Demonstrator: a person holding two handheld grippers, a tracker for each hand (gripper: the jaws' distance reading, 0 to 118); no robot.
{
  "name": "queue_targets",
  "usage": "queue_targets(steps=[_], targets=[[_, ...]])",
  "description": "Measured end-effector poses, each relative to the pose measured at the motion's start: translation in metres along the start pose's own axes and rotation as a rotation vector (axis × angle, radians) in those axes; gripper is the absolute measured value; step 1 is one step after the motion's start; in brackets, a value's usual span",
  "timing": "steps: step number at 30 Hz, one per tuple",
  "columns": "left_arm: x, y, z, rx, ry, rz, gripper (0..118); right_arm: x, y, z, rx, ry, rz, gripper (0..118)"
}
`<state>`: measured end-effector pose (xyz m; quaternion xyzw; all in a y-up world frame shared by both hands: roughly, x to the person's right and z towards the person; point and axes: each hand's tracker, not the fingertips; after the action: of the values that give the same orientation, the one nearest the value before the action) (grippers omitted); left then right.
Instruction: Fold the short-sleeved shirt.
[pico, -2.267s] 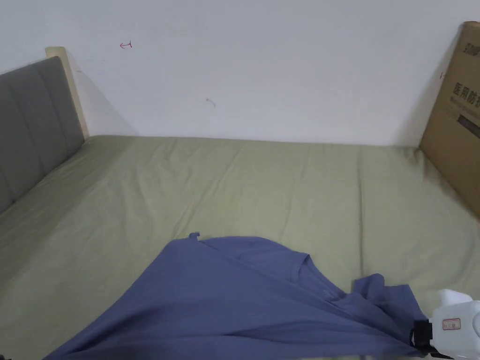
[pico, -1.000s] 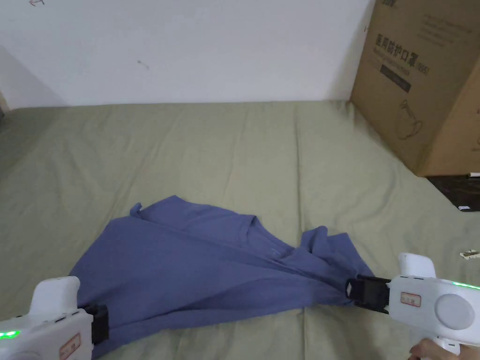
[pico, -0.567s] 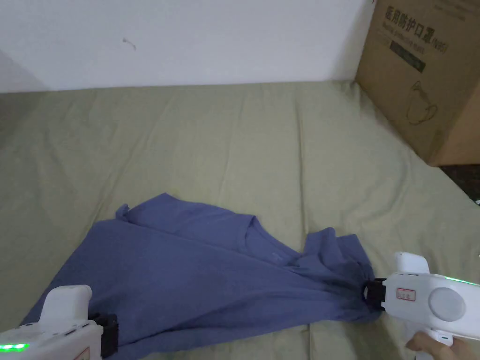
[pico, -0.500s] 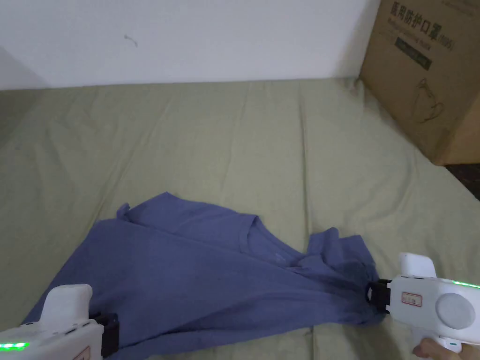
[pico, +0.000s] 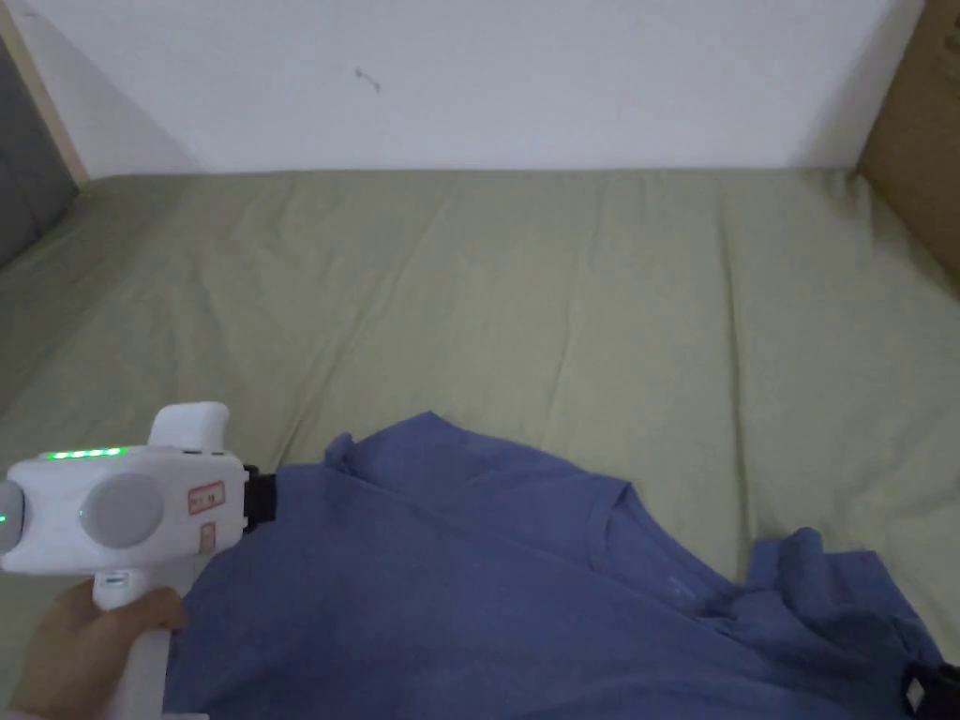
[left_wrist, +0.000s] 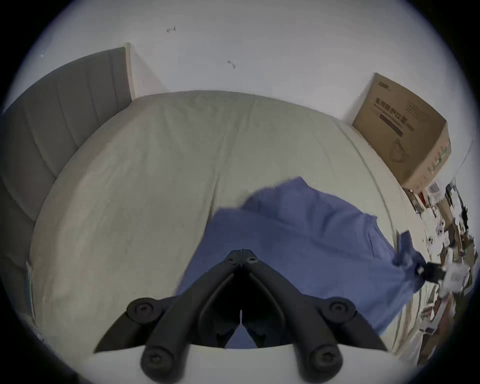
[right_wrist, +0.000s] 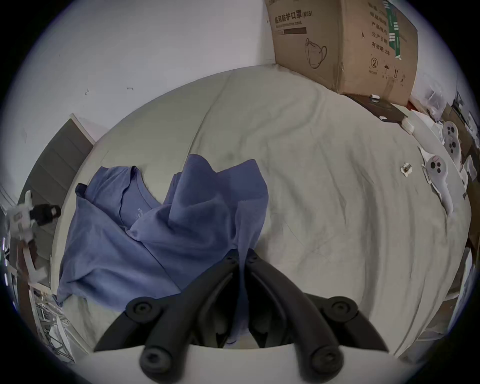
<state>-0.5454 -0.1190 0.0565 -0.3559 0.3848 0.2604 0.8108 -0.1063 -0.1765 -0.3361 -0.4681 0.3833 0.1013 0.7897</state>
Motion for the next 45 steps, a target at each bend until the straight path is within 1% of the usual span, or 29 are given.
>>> queue_targets(steps=[1,2,3,4,5,6,7,9,10,11,12,13,14,15,16,18,22,25,27,28,33,36,38,42,44,45], targets=[[-0.004,0.01,-0.011,-0.026,-0.015,0.008,0,0.002,0.0,-0.001,-0.007,0.001,-0.007,0],[-0.006,0.017,-0.021,-0.028,-0.023,0.018,3,0.003,0.0,-0.003,-0.011,0.003,-0.011,0],[-0.009,0.023,-0.031,-0.028,-0.028,0.038,19,0.003,0.0,-0.004,-0.016,0.001,-0.015,0],[-0.012,0.027,-0.041,-0.047,-0.035,0.057,56,0.001,0.0,-0.003,-0.023,0.001,-0.015,0],[-0.012,0.03,-0.051,-0.088,-0.051,0.076,82,0.002,0.0,-0.003,-0.026,0.003,-0.01,0],[-0.012,0.031,-0.059,-0.098,-0.06,0.081,94,0.002,0.001,-0.004,-0.028,0.0,-0.007,0],[-0.011,0.03,-0.063,-0.087,-0.051,0.074,92,0.003,0.001,-0.004,-0.031,-0.004,-0.004,0],[-0.009,0.03,-0.073,-0.104,-0.039,0.066,93,0.003,0.002,-0.002,-0.032,0.001,0.0,0],[-0.009,0.027,-0.078,-0.109,-0.042,0.066,91,0.003,0.003,-0.004,-0.034,0.001,-0.001,0],[-0.009,0.024,-0.083,-0.125,-0.055,0.074,84,0.004,0.004,-0.005,-0.037,0.001,0.001,0],[-0.009,0.02,-0.086,-0.139,-0.057,0.091,67,0.0,0.004,-0.005,-0.039,0.002,0.003,0],[-0.008,0.016,-0.089,-0.152,0.008,0.077,47,0.0,0.004,-0.006,-0.043,0.0,0.001,0],[-0.007,0.011,-0.088,-0.127,0.043,0.02,26,0.0,0.004,-0.006,-0.045,0.002,-0.002,0],[-0.008,0.009,-0.085,-0.131,-0.004,0.048,15,0.001,0.005,-0.006,-0.047,0.006,-0.007,0],[-0.009,0.008,-0.081,-0.119,-0.003,0.057,3,0.001,0.003,-0.006,-0.047,0.009,-0.007,0],[-0.01,0.009,-0.075,-0.114,-0.044,0.101,3,0.0,0.004,-0.006,-0.047,0.009,-0.008,0],[0.0,0.013,-0.052,-0.088,-0.028,0.034,3,-0.002,0.009,0.002,-0.037,0.005,-0.008,0],[0.006,0.023,-0.015,-0.036,-0.022,-0.005,3,0.0,0.014,0.013,-0.014,0.018,-0.028,0],[0.009,0.033,0.015,0.025,-0.013,-0.038,3,0.0,0.022,0.025,0.012,0.044,-0.047,0],[0.012,0.038,0.029,0.05,-0.001,-0.05,3,-0.005,0.026,0.032,0.03,0.053,-0.052,0],[0.025,0.065,0.11,0.186,0.063,-0.111,3,-0.019,0.065,0.067,0.133,0.1,-0.047,0],[0.034,0.083,0.161,0.284,0.142,-0.155,3,-0.035,0.103,0.094,0.234,0.119,-0.005,0],[0.037,0.097,0.192,0.331,0.17,-0.168,3,-0.049,0.129,0.116,0.291,0.141,0.013,0],[0.037,0.127,0.25,0.447,0.204,-0.124,3,-0.085,0.188,0.159,0.382,0.152,0.086,0],[0.037,0.144,0.271,0.467,0.231,-0.129,3,-0.102,0.215,0.179,0.429,0.147,0.117,0],[0.036,0.153,0.279,0.486,0.254,-0.135,3,-0.107,0.23,0.187,0.441,0.151,0.111,0]])
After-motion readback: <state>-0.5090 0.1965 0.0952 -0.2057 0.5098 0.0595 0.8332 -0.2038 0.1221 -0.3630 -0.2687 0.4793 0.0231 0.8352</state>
